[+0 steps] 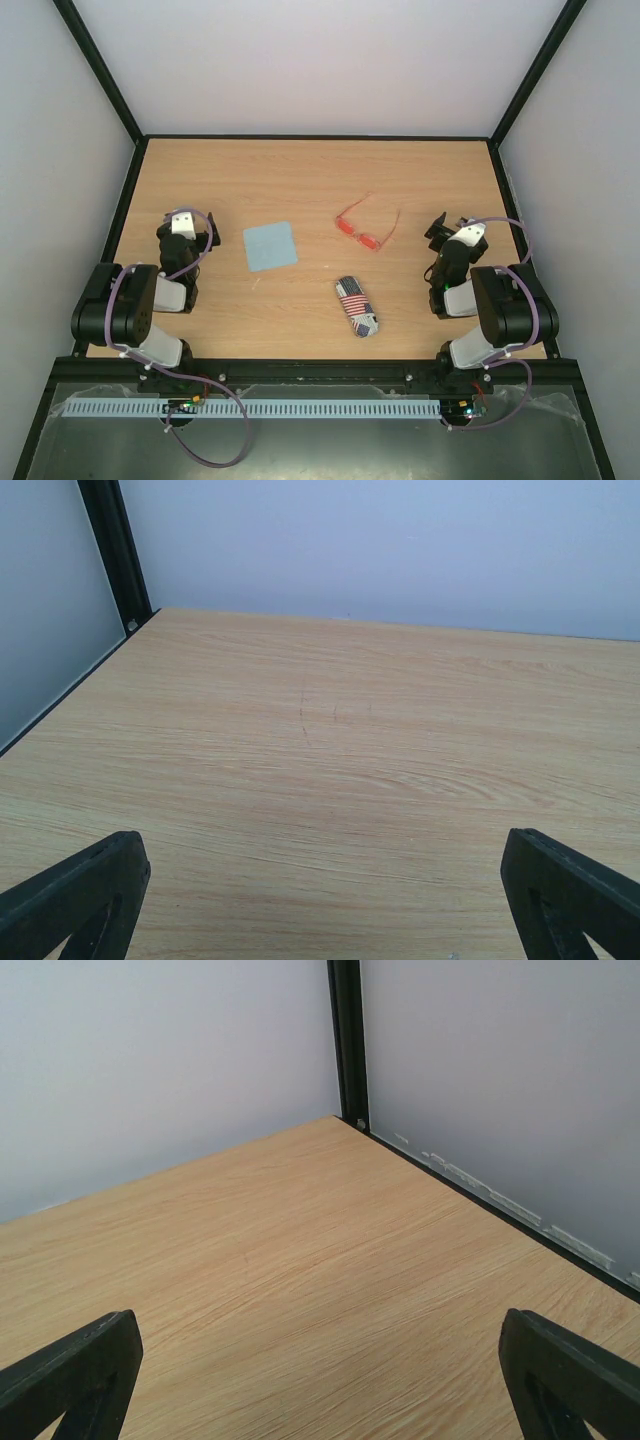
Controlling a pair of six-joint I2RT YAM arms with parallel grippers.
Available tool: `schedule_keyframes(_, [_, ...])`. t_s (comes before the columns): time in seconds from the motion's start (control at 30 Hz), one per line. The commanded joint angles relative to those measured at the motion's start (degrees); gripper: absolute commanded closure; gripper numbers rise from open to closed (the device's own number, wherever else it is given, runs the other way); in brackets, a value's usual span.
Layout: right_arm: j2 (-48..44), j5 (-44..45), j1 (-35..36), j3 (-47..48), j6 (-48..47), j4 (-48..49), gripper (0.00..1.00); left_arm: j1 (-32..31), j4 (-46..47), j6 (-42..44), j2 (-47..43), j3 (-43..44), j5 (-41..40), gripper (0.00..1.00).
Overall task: Organize the sunglasses
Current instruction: Pick up the sunglasses case from the center of the board.
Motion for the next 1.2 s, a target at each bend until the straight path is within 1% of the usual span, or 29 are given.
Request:
schedule_keyframes(0.0, [-0.34,0.73,-0.07,0.06,-0.65,2.2,0.01,0.29,2.71,-0.16,0.13,0.56,0.7,0.0])
schedule_keyframes(0.63, [-0.57,-0.23,-0.07,-0.22,-1.08,2.53,0.01,0.29,3.32,-0.08,-0.41,0.08,0.68,0.01])
schedule_keyframes(0.7, [-2.66,-1.67,-0.03,-2.22,-1.84,5.18,0.01,0.29,1.36,-0.53,-3.25,0.23,-0.48,0.01])
schedule_keyframes(0.73, [-5.28,-2.03,0.15,-3.01,-2.17,4.17,0.01,0.25,-0.98,-0.4,-5.87,0.4,-0.83,0.01])
schedule_keyframes(0.8, [-12.67,-1.26,0.19,-1.48,-1.05,-5.03,0.02,-0.39,-8.38,-0.52,-12.25,1.28,-1.46,0.0])
schedule_keyframes(0.9, [-23.91,-2.83,0.19,4.49,1.67,-24.44,0.01,-3.56,-20.72,-0.87,-23.66,4.35,-2.09,0.01])
schedule_keyframes(0.97, [-29.21,-3.04,0.19,8.74,6.57,-34.84,0.01,-6.26,-28.82,-0.99,-30.97,7.14,-3.26,0.01])
schedule_keyframes(1.03, [-32.96,-2.89,0.19,15.47,13.06,-51.34,0.01,-7.9,-36.09,-2.44,-37.07,10.6,-2.26,0.01])
schedule_keyframes(1.07, [-34.14,-3.09,0.19,19.32,15.66,-58.02,0.01,-8.45,-40.1,-2.48,-39.85,12.82,-1.46,0.01])
schedule_keyframes(1.1, [-34.54,-4.57,0.19,23.42,16.92,-65.28,0.01,-9.01,-44.01,-4.35,-41.95,14.89,-1.35,0.01])
schedule_keyframes(1.17, [-35.24,-10.49,0.19,30.05,17.75,-74.68,0.01,-9.35,-51.77,-13.26,-44.83,20.16,-3.39,0.01])
